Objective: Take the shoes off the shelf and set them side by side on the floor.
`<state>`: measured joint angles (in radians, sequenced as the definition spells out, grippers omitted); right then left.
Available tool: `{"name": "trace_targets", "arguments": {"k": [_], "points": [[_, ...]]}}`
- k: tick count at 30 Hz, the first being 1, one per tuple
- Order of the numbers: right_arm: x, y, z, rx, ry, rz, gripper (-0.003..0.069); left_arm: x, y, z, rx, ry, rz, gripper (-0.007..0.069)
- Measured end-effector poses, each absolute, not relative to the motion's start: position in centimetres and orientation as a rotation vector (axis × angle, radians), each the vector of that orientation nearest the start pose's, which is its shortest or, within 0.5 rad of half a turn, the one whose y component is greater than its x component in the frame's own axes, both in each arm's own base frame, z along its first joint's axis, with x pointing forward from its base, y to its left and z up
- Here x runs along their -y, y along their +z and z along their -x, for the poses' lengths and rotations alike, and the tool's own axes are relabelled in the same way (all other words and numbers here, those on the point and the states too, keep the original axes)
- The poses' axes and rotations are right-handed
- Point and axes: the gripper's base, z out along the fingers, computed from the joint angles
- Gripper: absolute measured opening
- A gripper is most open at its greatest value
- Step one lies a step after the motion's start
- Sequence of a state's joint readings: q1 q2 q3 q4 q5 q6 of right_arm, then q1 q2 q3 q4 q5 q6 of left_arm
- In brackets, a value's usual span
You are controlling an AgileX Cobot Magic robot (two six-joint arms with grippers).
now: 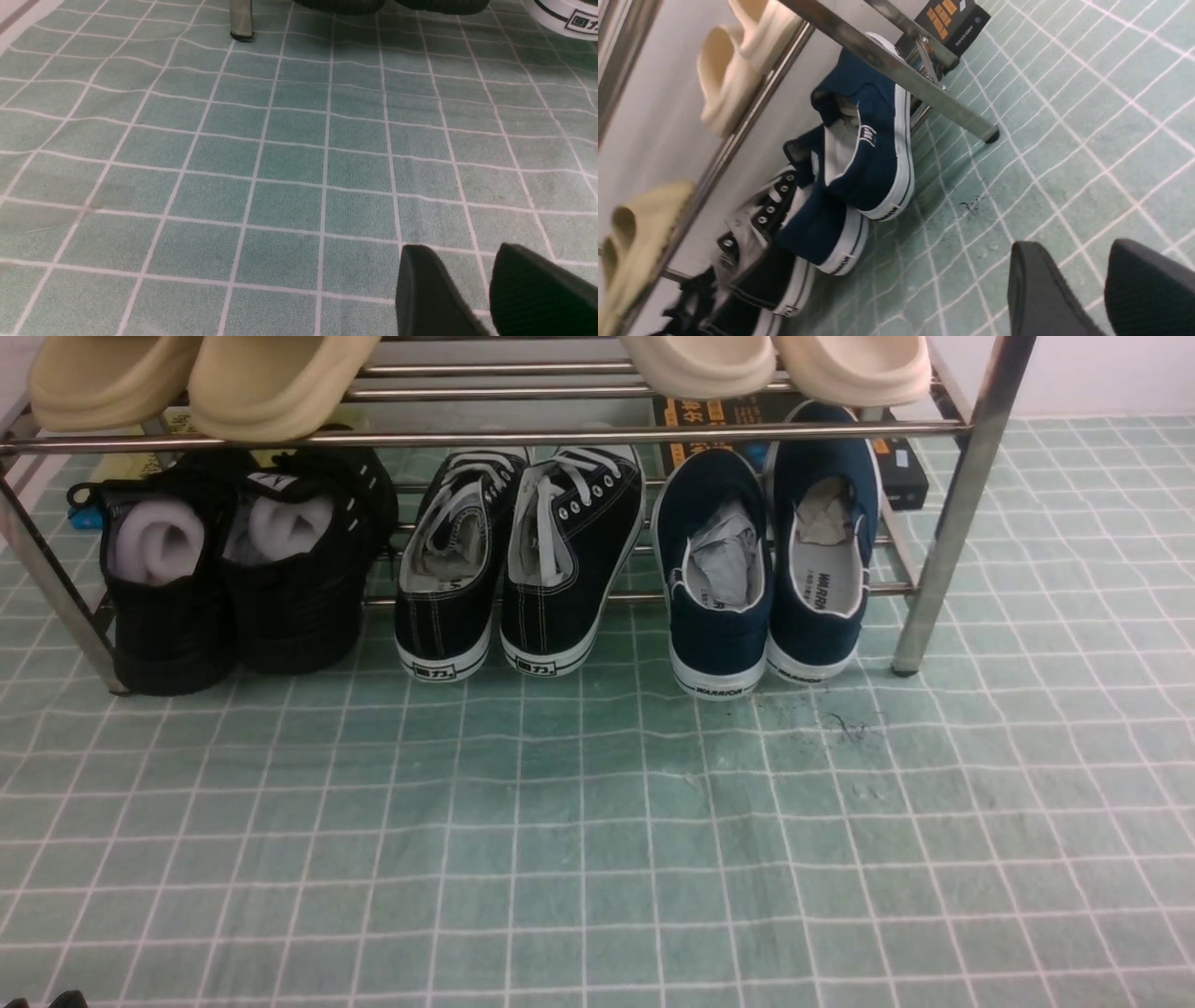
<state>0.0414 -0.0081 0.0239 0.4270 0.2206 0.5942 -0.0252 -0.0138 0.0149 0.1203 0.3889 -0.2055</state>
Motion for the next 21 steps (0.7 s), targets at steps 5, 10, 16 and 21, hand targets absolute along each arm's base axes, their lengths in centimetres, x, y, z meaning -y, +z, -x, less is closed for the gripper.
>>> {"name": "trace_targets", "arguments": {"k": [5, 10, 16, 21], "points": [[-1.1, 18.9, -5.5, -1.569, 0.916, -0.815, 0.0239, -0.3, 17.4, -5.2, -1.868, -0.040, 0.096, 0.0242], [-1.0, 22.4, -5.2, -1.532, 0.767, -0.596, 0.0161, -0.3, 17.4, -5.2, -1.868, -0.040, 0.096, 0.0242], [-1.2, 31.2, -5.6, -1.673, 0.437, -0.248, -0.0010, -0.3, 17.4, -5.2, -1.868, -0.040, 0.096, 0.0242], [-0.8, 31.9, -10.0, -2.241, 0.185, -0.167, -0.0001, -0.3, 17.4, -5.2, -1.868, -0.039, 0.096, 0.0242]]}}
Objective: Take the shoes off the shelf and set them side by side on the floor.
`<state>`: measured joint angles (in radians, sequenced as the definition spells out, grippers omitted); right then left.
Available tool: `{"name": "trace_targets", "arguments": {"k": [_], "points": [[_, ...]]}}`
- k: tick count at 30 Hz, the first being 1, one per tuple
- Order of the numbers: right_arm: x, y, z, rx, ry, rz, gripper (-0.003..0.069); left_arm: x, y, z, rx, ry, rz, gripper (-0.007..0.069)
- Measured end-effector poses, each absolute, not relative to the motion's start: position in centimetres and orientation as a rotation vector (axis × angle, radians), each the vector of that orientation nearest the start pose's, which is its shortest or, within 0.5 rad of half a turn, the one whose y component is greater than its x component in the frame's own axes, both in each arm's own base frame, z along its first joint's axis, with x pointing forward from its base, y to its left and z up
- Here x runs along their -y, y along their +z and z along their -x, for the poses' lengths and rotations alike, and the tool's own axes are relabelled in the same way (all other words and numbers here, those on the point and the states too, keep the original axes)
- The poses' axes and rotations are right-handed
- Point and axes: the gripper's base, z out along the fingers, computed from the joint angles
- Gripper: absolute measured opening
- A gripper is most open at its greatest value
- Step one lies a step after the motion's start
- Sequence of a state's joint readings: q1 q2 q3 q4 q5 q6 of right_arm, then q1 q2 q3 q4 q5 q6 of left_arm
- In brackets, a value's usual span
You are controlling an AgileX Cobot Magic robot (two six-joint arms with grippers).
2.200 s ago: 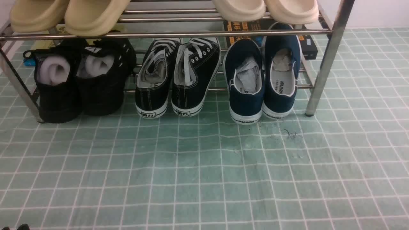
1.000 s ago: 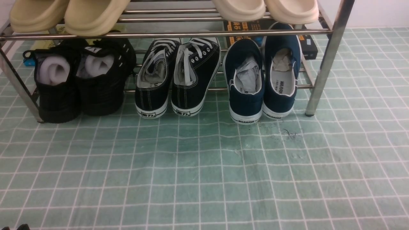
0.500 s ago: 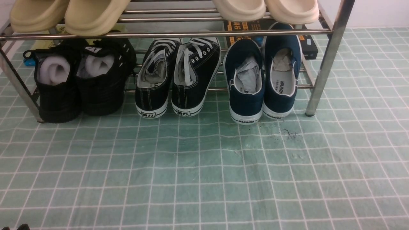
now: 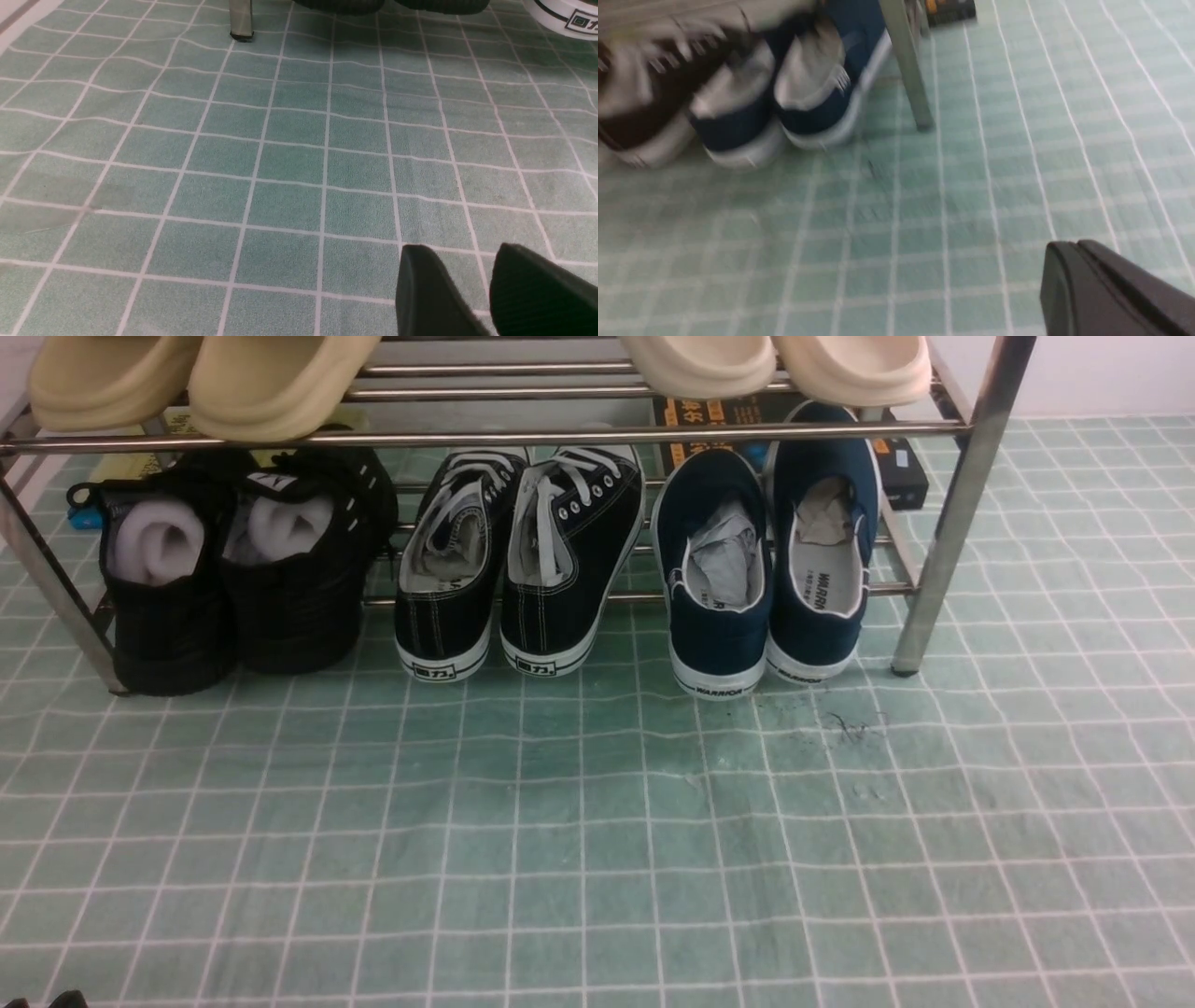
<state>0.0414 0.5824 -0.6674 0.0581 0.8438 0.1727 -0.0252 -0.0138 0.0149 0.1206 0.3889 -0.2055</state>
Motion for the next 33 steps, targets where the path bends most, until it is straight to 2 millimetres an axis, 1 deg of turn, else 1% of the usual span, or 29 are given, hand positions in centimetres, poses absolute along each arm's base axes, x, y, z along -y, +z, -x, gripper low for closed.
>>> {"name": "trace_targets", "arguments": {"k": [2, 3, 5, 6, 7, 9, 11, 12, 13, 14, 15, 16, 18, 19, 20, 22, 23, 24, 25, 26, 28, 30, 32, 33], "points": [[-0.5, 30.6, -12.1, -2.440, 0.095, -0.160, 0.0000, -0.3, 17.4, -5.2, -1.868, -0.039, 0.096, 0.0242], [-0.5, 30.1, -13.1, -2.511, 0.072, -0.159, 0.0000, -0.3, 17.4, -5.2, -1.868, -0.039, 0.096, 0.0242], [-0.8, 28.8, -15.4, -2.653, 0.080, -0.144, 0.0000, -0.3, 17.4, -5.2, -1.868, -0.039, 0.096, 0.0242], [-0.8, 28.5, -15.9, -2.678, 0.084, -0.140, 0.0000, -0.3, 17.4, -5.2, -1.868, -0.039, 0.096, 0.0242], [-1.6, 27.9, -17.4, -2.740, 0.142, -0.074, 0.0000, -0.3, 17.4, -5.2, -1.868, -0.039, 0.096, 0.0242], [-3.0, 27.2, -19.1, -2.805, 0.236, 0.028, 0.0001, -0.3, 17.4, -5.2, -1.868, -0.039, 0.096, 0.0242], [-5.0, 27.4, -20.7, -2.831, 0.339, 0.159, 0.0001, -0.3, 17.4, -5.2, -1.868, -0.039, 0.096, 0.0242], [-5.8, 27.4, -21.4, -2.842, 0.362, 0.201, 0.0001, -0.3, 17.4, -5.2, -1.868, -0.039, 0.096, 0.0242], [-6.7, 27.6, -22.1, -2.845, 0.383, 0.245, 0.0001, -0.3, 17.4, -5.2, -1.868, -0.039, 0.096, 0.0242], [-7.1, 27.9, -22.2, -2.838, 0.389, 0.263, 0.0001, -0.3, 17.4, -5.2, -1.868, -0.039, 0.096, 0.0242], [-8.6, 28.5, -23.3, -2.830, 0.405, 0.322, 0.0001, -0.3, 17.4, -5.2, -1.868, -0.039, 0.096, 0.0242], [-8.8, 28.6, -23.5, -2.830, 0.408, 0.321, 0.0001, -0.3, 17.4, -5.2, -1.868, -0.039, 0.096, 0.0242], [-11.5, 29.9, -25.1, -2.799, 0.429, 0.360, 0.0006, -0.3, 17.4, -5.2, -1.868, -0.039, 0.096, 0.0242], [-11.8, 29.8, -25.3, -2.802, 0.429, 0.362, 0.0007, -0.3, 17.4, -5.2, -1.868, -0.039, 0.096, 0.0242], [-13.5, 30.5, -26.4, -2.772, 0.433, 0.386, 0.0018, -0.3, 17.4, -5.2, -1.868, -0.039, 0.096, 0.0242], [-15.2, 31.3, -27.5, -2.728, 0.424, 0.416, 0.0035, -0.3, 17.4, -5.2, -1.868, -0.039, 0.096, 0.0242], [-16.5, 31.3, -28.5, -2.713, 0.414, 0.429, 0.0058, -0.3, 17.4, -5.2, -1.868, -0.039, 0.096, 0.0242], [-17.2, 31.7, -29.1, -2.691, 0.404, 0.435, 0.0074, -0.3, 17.4, -5.2, -1.868, -0.039, 0.096, 0.0242], [-17.4, 31.5, -29.2, -2.698, 0.404, 0.435, 0.0078, -0.3, 17.4, -5.2, -1.868, -0.039, 0.096, 0.0242], [-18.8, 32.0, -30.3, -2.672, 0.393, 0.436, 0.0116, -0.3, 17.4, -5.2, -1.868, -0.039, 0.096, 0.0242], [-20.2, 32.2, -31.5, -2.650, 0.384, 0.433, 0.0171, -0.3, 17.4, -5.2, -1.868, -0.039, 0.096, 0.0242], [-21.4, 32.1, -32.7, -2.632, 0.386, 0.426, 0.0230, -0.3, 17.4, -5.2, -1.868, -0.039, 0.096, 0.0242], [-22.0, 32.4, -33.3, -2.614, 0.401, 0.410, 0.0258, -0.3, 17.4, -5.2, -1.868, -0.039, 0.096, 0.0242], [-22.7, 32.0, -34.4, -2.601, 0.409, 0.388, 0.0302, -0.3, 17.4, -5.2, -1.868, -0.039, 0.096, 0.0242]]}}
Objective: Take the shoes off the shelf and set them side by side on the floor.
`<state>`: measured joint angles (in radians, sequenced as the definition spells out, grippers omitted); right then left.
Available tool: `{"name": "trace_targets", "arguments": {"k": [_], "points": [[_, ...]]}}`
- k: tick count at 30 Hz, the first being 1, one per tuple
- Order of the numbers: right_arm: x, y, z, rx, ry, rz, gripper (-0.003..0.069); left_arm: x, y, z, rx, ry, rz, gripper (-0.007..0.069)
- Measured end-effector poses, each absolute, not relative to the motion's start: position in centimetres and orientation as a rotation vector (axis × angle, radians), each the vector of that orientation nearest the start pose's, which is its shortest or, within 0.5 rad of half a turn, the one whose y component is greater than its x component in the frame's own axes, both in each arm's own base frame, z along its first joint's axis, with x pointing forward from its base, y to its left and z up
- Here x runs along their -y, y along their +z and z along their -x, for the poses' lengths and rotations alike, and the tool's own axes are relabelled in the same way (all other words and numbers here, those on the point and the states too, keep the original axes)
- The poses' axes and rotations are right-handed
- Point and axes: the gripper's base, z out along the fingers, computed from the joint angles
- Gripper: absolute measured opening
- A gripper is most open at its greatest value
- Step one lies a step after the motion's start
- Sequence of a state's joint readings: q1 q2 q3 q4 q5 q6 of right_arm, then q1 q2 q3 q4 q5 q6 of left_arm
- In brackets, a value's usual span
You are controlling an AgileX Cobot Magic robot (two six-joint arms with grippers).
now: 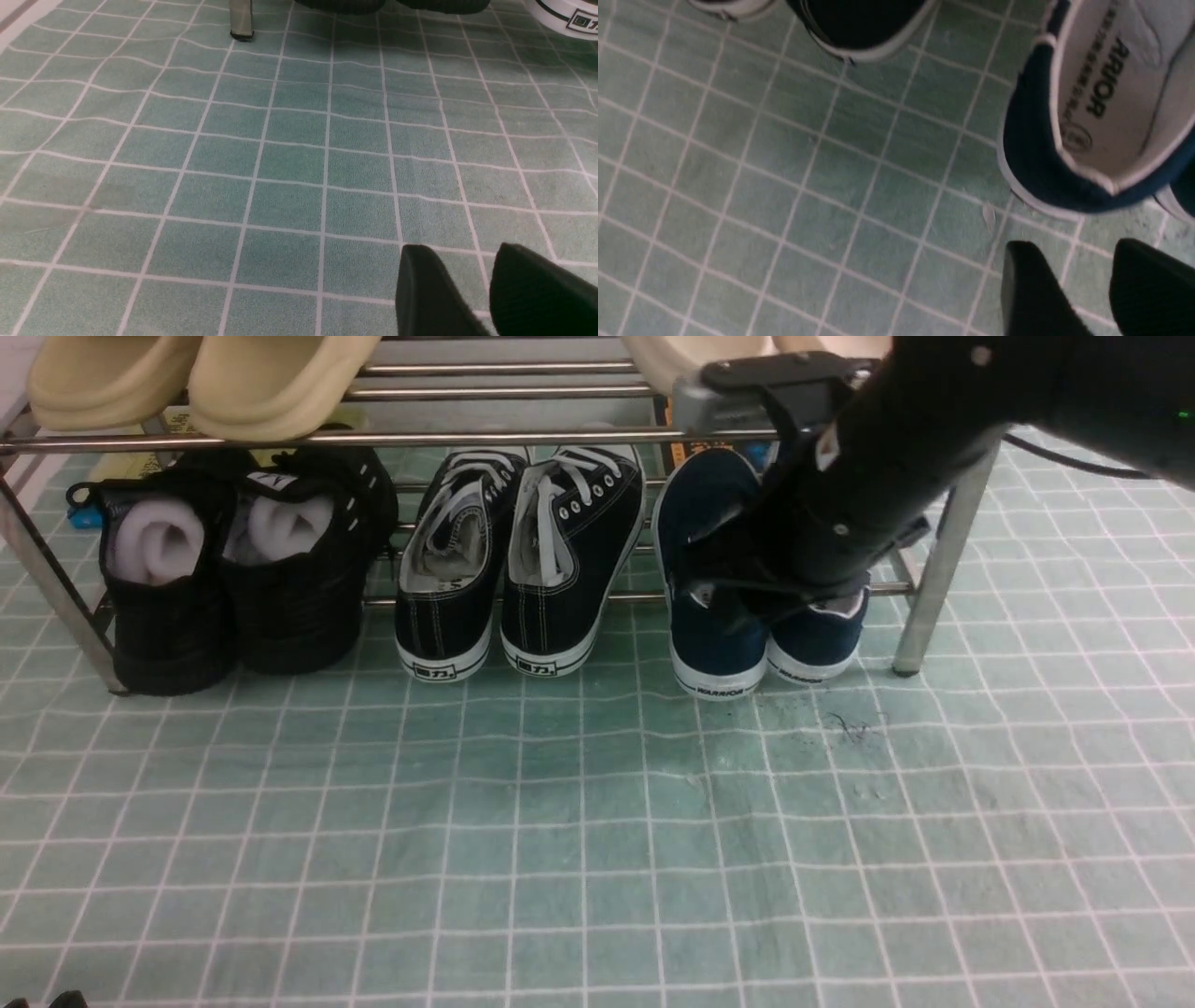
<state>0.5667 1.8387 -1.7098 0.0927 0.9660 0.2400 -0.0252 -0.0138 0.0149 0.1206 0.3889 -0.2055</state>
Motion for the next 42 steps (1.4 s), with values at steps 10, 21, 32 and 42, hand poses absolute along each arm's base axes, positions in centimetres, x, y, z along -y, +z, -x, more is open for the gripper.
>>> {"name": "trace_targets", "arguments": {"k": [10, 21, 32, 42], "points": [[-24.8, 28.4, -38.7, -2.485, 0.381, 0.340, 0.0371, -0.3, 17.4, -5.2, -1.868, -0.039, 0.096, 0.0242], [-25.3, 25.0, -40.3, -2.475, 0.294, 0.382, 0.0169, -0.3, 17.4, -5.2, -1.868, -0.039, 0.096, 0.0242], [-23.7, 33.2, -34.0, -2.658, 0.505, 0.491, 0.0037, -0.3, 17.4, -5.2, -1.868, -0.039, 0.096, 0.0242], [-21.5, 38.9, -29.3, -2.628, 0.569, 0.635, 0.0037, -0.3, 17.4, -5.2, -1.868, -0.039, 0.096, 0.0243]]}}
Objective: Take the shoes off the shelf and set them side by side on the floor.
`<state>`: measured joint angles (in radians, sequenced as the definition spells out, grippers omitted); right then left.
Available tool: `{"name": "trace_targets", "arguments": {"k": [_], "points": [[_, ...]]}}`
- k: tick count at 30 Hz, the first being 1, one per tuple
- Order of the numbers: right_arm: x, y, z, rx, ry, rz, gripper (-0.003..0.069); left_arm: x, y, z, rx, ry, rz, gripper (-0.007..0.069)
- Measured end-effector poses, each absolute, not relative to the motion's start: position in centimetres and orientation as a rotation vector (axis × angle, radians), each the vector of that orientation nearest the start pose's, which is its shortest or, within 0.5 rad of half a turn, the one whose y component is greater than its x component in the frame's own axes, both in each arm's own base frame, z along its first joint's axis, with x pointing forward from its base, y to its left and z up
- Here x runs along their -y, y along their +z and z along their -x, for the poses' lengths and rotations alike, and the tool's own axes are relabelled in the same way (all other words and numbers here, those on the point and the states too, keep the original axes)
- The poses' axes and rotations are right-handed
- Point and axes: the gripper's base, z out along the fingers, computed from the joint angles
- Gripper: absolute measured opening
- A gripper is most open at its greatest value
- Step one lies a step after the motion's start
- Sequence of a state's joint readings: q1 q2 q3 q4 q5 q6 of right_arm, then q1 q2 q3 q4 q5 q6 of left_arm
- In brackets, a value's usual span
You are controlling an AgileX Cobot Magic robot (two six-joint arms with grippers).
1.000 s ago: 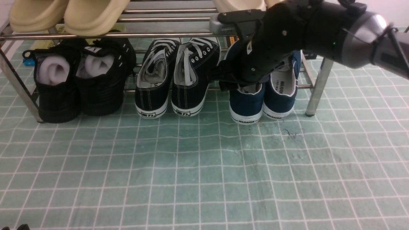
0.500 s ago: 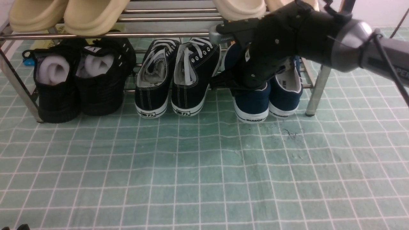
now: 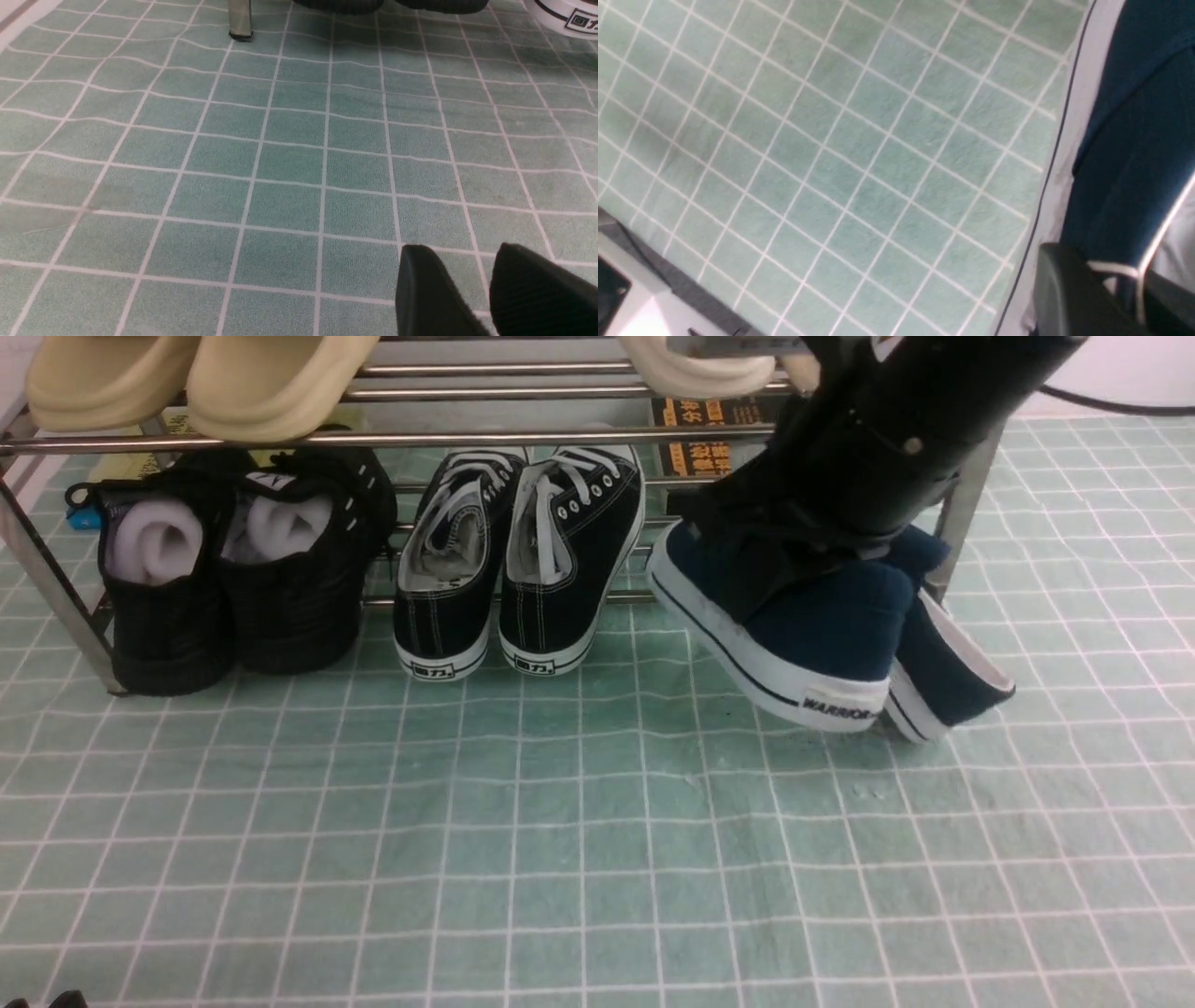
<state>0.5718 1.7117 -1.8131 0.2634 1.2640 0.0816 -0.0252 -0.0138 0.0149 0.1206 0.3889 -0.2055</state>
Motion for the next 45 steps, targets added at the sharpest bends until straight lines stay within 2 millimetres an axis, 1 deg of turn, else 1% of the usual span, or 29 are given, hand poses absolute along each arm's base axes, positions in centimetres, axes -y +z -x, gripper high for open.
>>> {"name": "trace_targets", "arguments": {"k": [3, 6, 8, 10, 11, 12, 15, 16, 18, 23, 26, 27, 29, 30, 31, 32, 33, 36, 37, 39, 40, 42, 45], "points": [[-20.5, 39.5, -28.0, -2.611, 0.541, 0.652, 0.0037, -0.3, 17.4, -5.2, -1.868, -0.039, 0.096, 0.0243], [-19.6, 38.6, -26.7, -2.649, 0.523, 0.658, 0.0037, -0.3, 17.4, -5.2, -1.868, -0.039, 0.096, 0.0243], [-18.9, 37.1, -25.4, -2.711, 0.511, 0.662, 0.0037, -0.3, 17.4, -5.2, -1.868, -0.039, 0.096, 0.0243], [-18.4, 36.0, -24.8, -2.735, 0.500, 0.658, 0.0037, -0.3, 17.4, -5.2, -1.868, -0.039, 0.096, 0.0243], [-18.2, 34.8, -24.4, -2.756, 0.503, 0.647, 0.0037, -0.3, 17.4, -5.2, -1.868, -0.039, 0.096, 0.0243], [-18.2, 34.7, -24.3, -2.755, 0.507, 0.645, 0.0037, -0.3, 17.4, -5.2, -1.868, -0.039, 0.096, 0.0243], [-18.3, 30.9, -23.8, -2.780, 0.578, 0.563, 0.0037, -0.3, 17.4, -5.2, -1.868, -0.039, 0.096, 0.0243], [-18.3, 30.7, -23.8, -2.779, 0.579, 0.558, 0.0037, -0.3, 17.4, -5.2, -1.868, -0.039, 0.096, 0.0243], [-18.2, 28.7, -23.7, -2.775, 0.599, 0.505, 0.0037, -0.3, 17.4, -5.2, -1.868, -0.039, 0.096, 0.0243], [-18.2, 26.6, -23.9, -2.759, 0.605, 0.438, 0.0037, -0.3, 17.4, -5.2, -1.868, -0.039, 0.095, 0.0243], [-18.6, 25.6, -24.2, -2.767, 0.609, 0.410, 0.0037, -0.3, 17.4, -5.2, -1.868, -0.039, 0.095, 0.0243], [-18.7, 25.5, -24.3, -2.764, 0.612, 0.408, 0.0037, -0.3, 17.4, -5.2, -1.868, -0.039, 0.095, 0.0243], [-19.6, 25.0, -24.3, -2.751, 0.633, 0.411, 0.0037, -0.3, 17.4, -5.2, -1.868, -0.039, 0.095, 0.0243], [-19.7, 25.1, -24.2, -2.751, 0.635, 0.414, 0.0037, -0.3, 17.4, -5.2, -1.868, -0.039, 0.095, 0.0243], [-20.4, 25.1, -23.7, -2.745, 0.649, 0.441, 0.0037, -0.3, 17.4, -5.2, -1.868, -0.039, 0.095, 0.0243], [-20.4, 25.1, -23.7, -2.745, 0.652, 0.443, 0.0037, -0.3, 17.4, -5.2, -1.868, -0.039, 0.095, 0.0243], [-20.7, 25.2, -23.3, -2.750, 0.666, 0.452, 0.0037, -0.3, 17.4, -5.2, -1.868, -0.039, 0.095, 0.0243], [-21.9, 25.8, -20.9, -2.803, 0.716, 0.529, 0.0037, -0.3, 17.4, -5.2, -1.868, -0.038, 0.094, 0.0243], [-21.9, 25.8, -20.7, -2.803, 0.718, 0.531, 0.0037, -0.3, 17.4, -5.2, -1.868, -0.038, 0.094, 0.0243], [-22.3, 25.6, -19.8, -2.834, 0.735, 0.536, 0.0037, -0.3, 17.4, -5.2, -1.868, -0.038, 0.094, 0.0243], [-22.7, 25.2, -19.0, -2.866, 0.747, 0.534, 0.0037, -0.3, 17.4, -5.2, -1.868, -0.037, 0.094, 0.0243], [-22.9, 24.6, -18.5, -2.876, 0.740, 0.519, 0.0037, -0.3, 17.4, -5.2, -1.868, -0.037, 0.094, 0.0243], [-22.9, 24.2, -18.6, -2.850, 0.745, 0.486, 0.0037, -0.3, 17.4, -5.2, -1.868, -0.036, 0.093, 0.0243]]}}
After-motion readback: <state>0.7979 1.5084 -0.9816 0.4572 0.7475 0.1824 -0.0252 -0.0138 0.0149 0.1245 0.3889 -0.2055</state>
